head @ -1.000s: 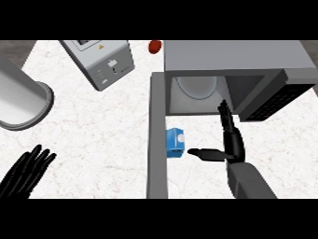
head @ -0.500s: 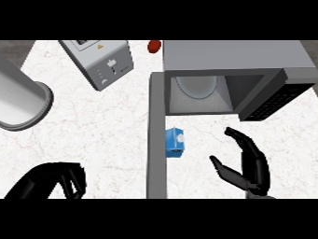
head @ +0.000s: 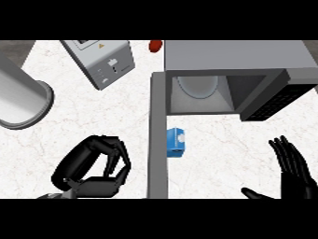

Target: Pick up the milk, place it into the microwave and close the microwave

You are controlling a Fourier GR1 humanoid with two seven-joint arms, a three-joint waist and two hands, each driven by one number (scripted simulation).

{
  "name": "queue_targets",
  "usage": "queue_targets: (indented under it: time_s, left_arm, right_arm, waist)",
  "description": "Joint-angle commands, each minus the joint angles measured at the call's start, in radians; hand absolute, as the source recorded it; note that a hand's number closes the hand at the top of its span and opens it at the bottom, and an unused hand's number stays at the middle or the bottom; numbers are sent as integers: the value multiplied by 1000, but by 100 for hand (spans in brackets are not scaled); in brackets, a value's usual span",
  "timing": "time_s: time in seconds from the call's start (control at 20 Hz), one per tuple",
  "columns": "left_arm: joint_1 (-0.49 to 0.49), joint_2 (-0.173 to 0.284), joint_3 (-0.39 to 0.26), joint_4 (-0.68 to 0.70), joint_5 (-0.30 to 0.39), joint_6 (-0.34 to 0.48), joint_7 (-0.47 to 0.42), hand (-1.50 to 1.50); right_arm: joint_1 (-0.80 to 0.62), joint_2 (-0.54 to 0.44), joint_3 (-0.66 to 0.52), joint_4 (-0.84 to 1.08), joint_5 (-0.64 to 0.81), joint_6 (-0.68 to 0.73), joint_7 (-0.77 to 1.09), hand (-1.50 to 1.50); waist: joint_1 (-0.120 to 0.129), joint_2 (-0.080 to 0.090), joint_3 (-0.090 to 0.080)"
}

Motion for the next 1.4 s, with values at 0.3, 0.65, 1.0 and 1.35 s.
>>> queue_targets:
  time_s: [0.3,0.65,1.0,1.35]
  left_arm:
    - [-285,0,-348,304,-83,312,-41,150]
    - [-426,0,-567,552,65,545,8,150]
    - [-621,0,-768,702,273,653,72,-150]
    - [-712,0,-754,675,467,749,-19,150]
  right_arm:
    - [118,-87,-51,-180,-10,41,49,-150]
    - [108,-103,-69,-296,-39,63,89,-150]
    - [52,-161,-67,-352,-107,146,175,-150]
    - [-19,-225,-60,-443,-162,205,251,-150]
  waist:
    - [-7,3,0]
    - [-28,7,0]
    - [-77,17,-1]
    - [-157,34,-4]
